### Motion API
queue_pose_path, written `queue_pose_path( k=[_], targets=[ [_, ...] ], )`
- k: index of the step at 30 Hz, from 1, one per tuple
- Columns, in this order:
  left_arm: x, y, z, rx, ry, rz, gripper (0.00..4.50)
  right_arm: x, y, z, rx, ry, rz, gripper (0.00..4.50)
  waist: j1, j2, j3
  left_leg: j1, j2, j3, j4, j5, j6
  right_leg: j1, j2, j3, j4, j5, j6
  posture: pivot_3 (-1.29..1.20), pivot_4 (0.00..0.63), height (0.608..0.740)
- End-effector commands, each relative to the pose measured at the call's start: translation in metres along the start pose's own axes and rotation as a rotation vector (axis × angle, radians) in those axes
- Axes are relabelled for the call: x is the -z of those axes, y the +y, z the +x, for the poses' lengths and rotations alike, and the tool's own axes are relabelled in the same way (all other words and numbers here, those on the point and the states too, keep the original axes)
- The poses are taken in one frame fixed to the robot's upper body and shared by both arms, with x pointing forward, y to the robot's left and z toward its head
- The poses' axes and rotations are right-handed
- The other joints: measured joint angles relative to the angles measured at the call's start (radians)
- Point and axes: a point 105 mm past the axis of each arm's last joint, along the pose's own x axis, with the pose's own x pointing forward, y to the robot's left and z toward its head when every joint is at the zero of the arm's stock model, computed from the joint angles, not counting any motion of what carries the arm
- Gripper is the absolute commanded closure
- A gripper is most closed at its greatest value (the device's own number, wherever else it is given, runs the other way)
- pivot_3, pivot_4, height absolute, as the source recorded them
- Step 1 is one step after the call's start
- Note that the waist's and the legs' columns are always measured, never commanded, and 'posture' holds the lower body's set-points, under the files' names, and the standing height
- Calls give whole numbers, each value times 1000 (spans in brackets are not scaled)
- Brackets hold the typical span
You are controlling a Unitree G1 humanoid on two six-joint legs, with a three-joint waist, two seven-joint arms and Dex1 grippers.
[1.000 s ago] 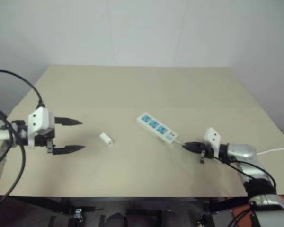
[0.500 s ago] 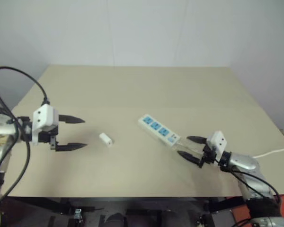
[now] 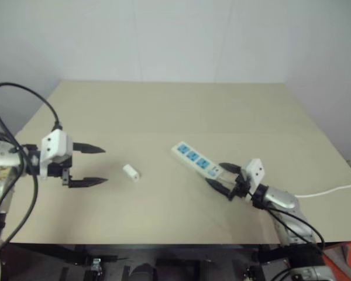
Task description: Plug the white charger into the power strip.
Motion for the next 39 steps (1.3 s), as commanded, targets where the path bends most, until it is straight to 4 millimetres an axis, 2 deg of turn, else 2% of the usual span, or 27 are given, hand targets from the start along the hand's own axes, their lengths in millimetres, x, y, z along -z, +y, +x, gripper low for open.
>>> queue_pose_path(
  k=[1, 12, 23, 25, 28, 33, 39],
  targets=[
    [-9, 5, -4, -19, -3, 43, 0, -6, -4, 6, 14, -34, -36, 28, 0, 0, 0, 0, 0, 0, 0, 0, 0, 0, 0, 0, 0, 0, 0, 0, 150, 740],
    [-9, 3, -4, -23, -6, 43, 0, 10, -1, 13, -18, -9, 0, 28, -3, 0, 0, 0, 0, 0, 0, 0, 0, 0, 0, 0, 1, 0, 0, 0, 150, 740],
    [-9, 2, -7, -37, -6, 41, 0, 14, -3, 22, -25, -21, 54, 28, -7, 0, 0, 1, 1, 0, 0, 0, 0, 0, 0, 0, 1, 0, 0, 0, 150, 740],
    [-8, 2, -8, -40, -4, 41, 0, 15, -2, 21, -39, -18, 53, 403, -8, 0, 0, 1, 1, 0, 0, 0, 0, 0, 0, 0, 1, 0, 0, 0, 150, 740],
    [-8, 2, -8, -42, -4, 40, 0, 18, 0, 19, -55, -5, 28, 1099, -8, 0, 0, 1, 1, 0, 0, 0, 0, 0, 0, 0, 1, 0, 0, 0, 150, 740],
    [-8, 2, -7, -44, -5, 43, 0, 22, -1, 11, -84, 10, -24, 1093, -5, 0, 0, 1, 0, 0, 0, 0, 0, 0, 0, 0, 0, 0, 0, 0, 150, 740],
    [-10, 6, -17, -39, 34, 59, 0, 14, -12, -14, -240, 17, -58, 1093, 0, 0, 0, 1, 0, 0, 0, 0, 0, 1, 0, 0, 0, 0, 0, 0, 150, 740]
  ],
)
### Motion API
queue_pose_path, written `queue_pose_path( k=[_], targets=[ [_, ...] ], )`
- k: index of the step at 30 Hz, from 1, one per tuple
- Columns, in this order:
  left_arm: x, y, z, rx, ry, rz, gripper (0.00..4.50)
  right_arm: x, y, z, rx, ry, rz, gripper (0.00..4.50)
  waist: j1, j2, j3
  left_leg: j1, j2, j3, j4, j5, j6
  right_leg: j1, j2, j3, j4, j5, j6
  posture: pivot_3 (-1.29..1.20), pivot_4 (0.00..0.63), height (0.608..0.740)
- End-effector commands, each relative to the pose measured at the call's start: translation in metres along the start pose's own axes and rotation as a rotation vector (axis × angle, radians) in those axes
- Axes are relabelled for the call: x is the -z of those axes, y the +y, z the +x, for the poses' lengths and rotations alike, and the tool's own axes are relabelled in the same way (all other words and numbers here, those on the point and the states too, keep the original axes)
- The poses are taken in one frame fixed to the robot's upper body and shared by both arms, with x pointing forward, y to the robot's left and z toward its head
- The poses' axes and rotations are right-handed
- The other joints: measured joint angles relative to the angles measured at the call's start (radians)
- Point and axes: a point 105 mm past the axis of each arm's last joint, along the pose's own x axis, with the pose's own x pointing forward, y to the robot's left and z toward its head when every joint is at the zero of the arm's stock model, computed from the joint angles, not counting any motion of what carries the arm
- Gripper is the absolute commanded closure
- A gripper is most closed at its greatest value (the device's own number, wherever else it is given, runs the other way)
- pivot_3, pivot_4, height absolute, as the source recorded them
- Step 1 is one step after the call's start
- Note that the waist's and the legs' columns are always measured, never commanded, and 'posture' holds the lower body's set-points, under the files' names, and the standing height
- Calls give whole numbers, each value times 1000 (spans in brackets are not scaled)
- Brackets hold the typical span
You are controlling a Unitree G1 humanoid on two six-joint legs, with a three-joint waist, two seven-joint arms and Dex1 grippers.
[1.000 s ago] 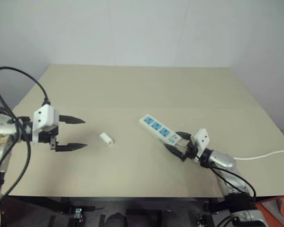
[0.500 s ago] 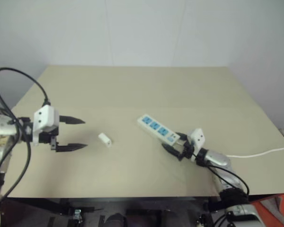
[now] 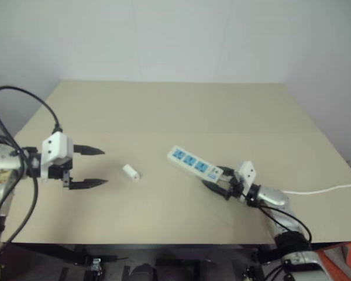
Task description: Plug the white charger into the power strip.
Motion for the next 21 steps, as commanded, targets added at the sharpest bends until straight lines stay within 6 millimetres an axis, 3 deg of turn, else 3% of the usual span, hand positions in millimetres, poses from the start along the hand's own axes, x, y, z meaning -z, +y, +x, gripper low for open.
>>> queue_pose_path(
  k=[1, 5, 9, 21],
  targets=[
    [-10, 7, -15, -13, 34, 65, 0, -9, -6, -20, -126, -4, -30, 1093, -1, 0, 0, 0, 0, 0, 0, 0, 0, 0, 0, 0, 0, 0, 0, 0, 150, 740],
    [-7, 8, -14, -8, 39, 61, 0, -12, -12, -28, -234, 3, -24, 1093, -3, 0, 0, 1, 0, 0, 0, 0, 0, 0, 1, 0, 0, 0, 0, 0, 150, 740],
    [-8, 9, -14, -1, 24, 55, 0, -13, -5, -27, -363, -6, -62, 1093, -7, 0, 0, 0, 0, 1, 0, 0, 0, 0, 1, 0, 0, 0, 0, 0, 150, 740],
    [-3, 10, -21, 9, 39, 22, 0, -12, 20, 14, -556, -15, -89, 1093, -28, 0, 0, 0, 1, 0, 0, 0, 0, -1, 0, 0, 1, 0, 0, 0, 150, 740]
  ],
)
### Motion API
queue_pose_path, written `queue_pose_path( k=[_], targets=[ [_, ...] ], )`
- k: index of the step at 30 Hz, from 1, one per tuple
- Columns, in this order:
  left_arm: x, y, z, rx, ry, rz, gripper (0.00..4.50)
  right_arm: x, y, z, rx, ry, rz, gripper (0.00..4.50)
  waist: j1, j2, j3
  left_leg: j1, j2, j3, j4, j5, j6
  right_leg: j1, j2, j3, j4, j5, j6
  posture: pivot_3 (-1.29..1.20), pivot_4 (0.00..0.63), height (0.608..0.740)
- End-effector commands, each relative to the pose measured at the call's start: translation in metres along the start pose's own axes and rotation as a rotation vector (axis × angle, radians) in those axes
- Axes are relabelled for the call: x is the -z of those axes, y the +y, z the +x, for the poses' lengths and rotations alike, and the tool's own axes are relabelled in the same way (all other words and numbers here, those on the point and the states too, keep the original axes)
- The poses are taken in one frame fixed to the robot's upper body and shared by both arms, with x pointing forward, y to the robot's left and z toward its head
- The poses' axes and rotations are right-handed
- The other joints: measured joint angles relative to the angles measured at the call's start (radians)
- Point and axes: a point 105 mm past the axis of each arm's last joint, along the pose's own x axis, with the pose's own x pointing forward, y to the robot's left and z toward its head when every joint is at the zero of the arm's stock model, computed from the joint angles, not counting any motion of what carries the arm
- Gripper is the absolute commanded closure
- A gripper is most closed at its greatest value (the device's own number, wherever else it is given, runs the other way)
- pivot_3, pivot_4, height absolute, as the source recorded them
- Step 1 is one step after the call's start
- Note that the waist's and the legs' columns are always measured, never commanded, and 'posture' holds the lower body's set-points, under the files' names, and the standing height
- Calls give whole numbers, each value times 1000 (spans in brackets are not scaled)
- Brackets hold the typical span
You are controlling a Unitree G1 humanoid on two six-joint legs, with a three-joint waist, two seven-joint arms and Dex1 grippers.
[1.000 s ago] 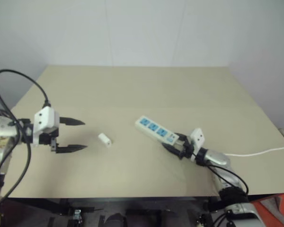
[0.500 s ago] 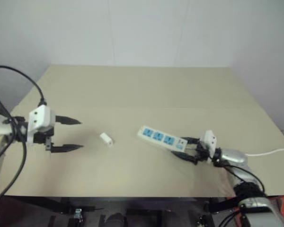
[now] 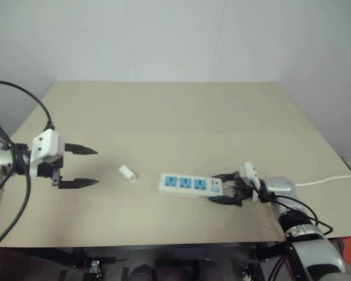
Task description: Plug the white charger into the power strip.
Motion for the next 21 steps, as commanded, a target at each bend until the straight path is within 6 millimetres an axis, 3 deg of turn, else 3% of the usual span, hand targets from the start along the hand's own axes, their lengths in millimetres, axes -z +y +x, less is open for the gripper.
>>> queue_pose_path(
  k=[1, 12, 21],
  targets=[
    [-5, 5, -8, -19, 15, 32, 0, -9, 1, 9, -91, 7, -64, 1093, -2, 0, 0, 0, 0, 0, 0, 0, 0, 0, 0, 0, 0, 0, 0, 0, 150, 740],
    [-20, 12, 1, 31, -16, 55, 0, 0, 5, 13, -112, 22, -24, 1093, 0, 0, 0, 0, 0, 0, 0, 0, 0, 0, 0, 0, 1, 0, 0, 0, 150, 740],
    [-56, 28, 53, 269, 107, 315, 0, 1, 2, 15, -105, 28, -8, 1093, -1, -1, 0, 1, -4, 0, 1, 0, 0, 1, 0, 0, 1, 0, 0, 0, 150, 740]
  ],
)
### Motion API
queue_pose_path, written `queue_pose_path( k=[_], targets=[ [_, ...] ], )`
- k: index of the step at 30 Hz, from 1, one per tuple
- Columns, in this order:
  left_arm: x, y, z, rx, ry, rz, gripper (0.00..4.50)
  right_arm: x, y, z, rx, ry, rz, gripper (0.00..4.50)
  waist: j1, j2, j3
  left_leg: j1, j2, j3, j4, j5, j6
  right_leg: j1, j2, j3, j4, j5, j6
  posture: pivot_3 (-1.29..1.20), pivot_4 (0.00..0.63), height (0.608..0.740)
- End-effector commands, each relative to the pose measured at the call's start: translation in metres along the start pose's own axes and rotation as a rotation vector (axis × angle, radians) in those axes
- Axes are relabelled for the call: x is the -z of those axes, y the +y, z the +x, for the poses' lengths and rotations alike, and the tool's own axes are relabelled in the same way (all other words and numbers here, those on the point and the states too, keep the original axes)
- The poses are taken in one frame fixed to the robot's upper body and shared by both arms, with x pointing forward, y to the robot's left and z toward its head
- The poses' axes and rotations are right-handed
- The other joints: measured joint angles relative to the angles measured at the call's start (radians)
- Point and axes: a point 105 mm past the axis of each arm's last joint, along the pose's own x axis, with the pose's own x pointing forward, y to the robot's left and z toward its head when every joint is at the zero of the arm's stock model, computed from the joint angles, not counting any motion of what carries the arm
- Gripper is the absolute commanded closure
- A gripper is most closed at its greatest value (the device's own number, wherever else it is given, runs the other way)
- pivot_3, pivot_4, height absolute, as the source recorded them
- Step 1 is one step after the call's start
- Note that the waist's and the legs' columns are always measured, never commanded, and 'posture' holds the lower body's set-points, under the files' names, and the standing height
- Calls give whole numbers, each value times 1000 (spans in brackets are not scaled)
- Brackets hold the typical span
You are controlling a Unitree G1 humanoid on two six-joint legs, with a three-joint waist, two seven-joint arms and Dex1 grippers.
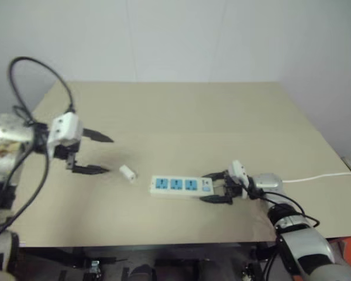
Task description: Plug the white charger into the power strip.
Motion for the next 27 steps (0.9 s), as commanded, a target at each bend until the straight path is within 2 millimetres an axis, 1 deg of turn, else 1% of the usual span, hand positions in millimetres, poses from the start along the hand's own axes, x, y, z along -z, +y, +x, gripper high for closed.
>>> queue_pose_path(
  k=[1, 4, 8, 11, 14, 19, 27],
  targets=[
    [-14, 8, 12, 90, 63, 123, 0, 2, 4, 0, -58, 23, -2, 1093, -4, 0, 0, 0, 0, 0, 0, 0, 0, 0, 0, 0, 0, 0, 0, 0, 150, 740],
    [-25, 16, 25, 192, 162, 239, 0, 4, 4, 0, -66, 41, 10, 1093, -2, 0, 0, 0, 0, 0, 0, 0, 0, 0, 0, 1, 1, 0, 0, 0, 150, 740],
    [-27, 16, 31, 314, 300, 353, 0, 7, 6, -1, -70, 62, 22, 1093, -3, 0, 0, 0, 0, 0, 1, 0, 0, 0, 0, 1, 1, 0, 0, 0, 150, 740],
    [-22, 13, 36, 394, 383, 430, 0, 10, 6, -2, -70, 76, 30, 1093, -2, 0, 0, 0, -1, 0, 1, 0, 0, 0, 0, 2, 1, 0, 1, 0, 150, 740],
    [-18, 5, 45, 466, 399, 476, 0, 12, 6, -3, -67, 80, 40, 1093, -1, 0, 0, 0, -1, 0, 1, 0, 0, 0, 0, 2, 1, 0, 1, 0, 150, 740],
    [-5, -4, 55, 564, 456, 549, 0, 12, 6, -2, -71, 86, 41, 1093, 2, 0, 0, 0, -1, 0, 2, 0, 0, 0, 0, 2, 1, 0, 1, 0, 150, 740],
    [4, 2, 70, 609, 543, 638, 0, 13, 7, -2, -75, 94, 44, 1093, 3, 0, 0, 0, -1, 0, 3, 0, 0, 1, 0, 2, 1, 0, 1, 0, 150, 740]
  ],
)
